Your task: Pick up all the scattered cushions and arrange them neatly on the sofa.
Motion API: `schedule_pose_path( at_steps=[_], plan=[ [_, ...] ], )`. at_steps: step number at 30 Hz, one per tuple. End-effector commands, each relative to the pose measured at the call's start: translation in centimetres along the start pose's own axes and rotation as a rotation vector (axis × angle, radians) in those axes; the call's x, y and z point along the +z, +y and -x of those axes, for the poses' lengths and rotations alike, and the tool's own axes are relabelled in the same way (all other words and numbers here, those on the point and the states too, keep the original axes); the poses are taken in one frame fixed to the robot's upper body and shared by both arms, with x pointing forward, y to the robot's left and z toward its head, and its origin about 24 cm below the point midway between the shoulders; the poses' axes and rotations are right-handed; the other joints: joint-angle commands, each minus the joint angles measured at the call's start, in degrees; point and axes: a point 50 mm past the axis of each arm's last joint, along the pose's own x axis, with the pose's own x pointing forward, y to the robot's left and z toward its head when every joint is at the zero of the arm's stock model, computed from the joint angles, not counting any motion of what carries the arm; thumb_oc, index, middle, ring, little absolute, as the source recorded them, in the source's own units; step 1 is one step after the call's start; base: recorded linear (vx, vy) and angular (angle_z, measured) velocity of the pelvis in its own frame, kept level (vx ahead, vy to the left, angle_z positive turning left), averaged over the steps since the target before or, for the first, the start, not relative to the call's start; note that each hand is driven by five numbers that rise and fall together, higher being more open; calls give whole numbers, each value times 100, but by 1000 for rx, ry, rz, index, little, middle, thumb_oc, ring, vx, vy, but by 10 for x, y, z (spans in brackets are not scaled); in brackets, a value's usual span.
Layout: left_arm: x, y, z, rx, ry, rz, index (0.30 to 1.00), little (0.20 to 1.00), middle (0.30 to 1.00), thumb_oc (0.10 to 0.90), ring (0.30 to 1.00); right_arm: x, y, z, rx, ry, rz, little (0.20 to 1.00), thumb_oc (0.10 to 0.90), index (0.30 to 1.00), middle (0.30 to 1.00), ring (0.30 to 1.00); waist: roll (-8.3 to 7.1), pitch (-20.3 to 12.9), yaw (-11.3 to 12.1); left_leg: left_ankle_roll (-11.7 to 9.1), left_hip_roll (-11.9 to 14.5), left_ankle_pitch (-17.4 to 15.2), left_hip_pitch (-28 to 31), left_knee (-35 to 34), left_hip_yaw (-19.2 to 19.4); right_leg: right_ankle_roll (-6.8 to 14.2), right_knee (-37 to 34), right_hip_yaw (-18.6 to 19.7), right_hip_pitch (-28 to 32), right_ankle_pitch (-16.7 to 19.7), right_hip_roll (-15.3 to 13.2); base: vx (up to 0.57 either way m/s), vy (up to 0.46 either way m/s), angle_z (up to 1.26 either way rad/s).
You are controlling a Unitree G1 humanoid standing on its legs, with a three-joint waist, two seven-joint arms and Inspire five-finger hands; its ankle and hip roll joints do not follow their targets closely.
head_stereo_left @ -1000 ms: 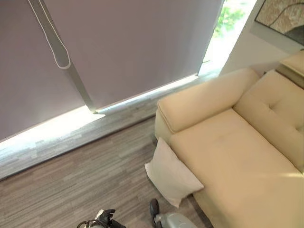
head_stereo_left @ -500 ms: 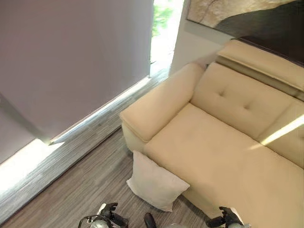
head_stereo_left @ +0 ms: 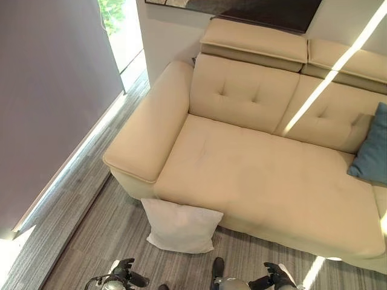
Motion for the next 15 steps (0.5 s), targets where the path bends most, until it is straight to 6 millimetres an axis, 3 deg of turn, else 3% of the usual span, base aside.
schedule_pose_path(
  at_steps=[1, 4, 6, 9, 10, 15],
  plan=[
    [10, 1, -2, -4, -39, -48, 900, 900, 900, 800, 900, 19, -25, -5, -87, -68, 15, 900, 800, 900, 900, 900, -244, -137, -95, -541, 150, -362, -750, 2330, -344, 52, 0, 500, 241, -696, 128, 69, -169, 16],
    [18, 0, -2, -4, -65, -32, 900, 900, 900, 800, 900, 22, -28, -6, -93, -76, 21, 900, 800, 900, 900, 900, -291, -60, 1, -577, 101, -242, -1044, 2704, -680, -32, -80, 645, 331, -699, 200, 15, -45, -18],
    [20, -5, -2, -14, -72, -12, 900, 900, 900, 800, 900, 21, -31, -6, -101, -72, 35, 900, 800, 900, 900, 900, -362, -73, 67, -464, 159, -507, -1169, 2243, -970, 71, -175, 828, 429, -703, 154, 74, 43, -51],
    [18, -9, -1, -22, -64, -12, 900, 900, 900, 800, 900, 21, -32, -6, -105, -72, 37, 900, 800, 900, 900, 900, -387, -123, 77, -453, 341, -452, -1164, 1717, -1017, 158, -211, 941, 441, -699, 98, 128, 90, -19],
    [19, -10, -1, -23, -67, -21, 900, 900, 900, 800, 900, 23, -34, -7, -115, -78, 48, 900, 800, 900, 900, 900, -369, -91, 109, -466, 403, -345, -1191, 1495, -1121, 195, -224, 986, 465, -707, 111, 55, 60, -31],
    [15, -20, 0, -63, -56, -37, 900, 900, 900, 800, 900, 25, -31, -6, -95, -93, 70, 900, 800, 900, 900, 900, -224, -124, 153, -468, 213, -356, -853, 850, -1507, 238, -262, 1249, 524, -690, 180, 88, 154, -59]
  ],
)
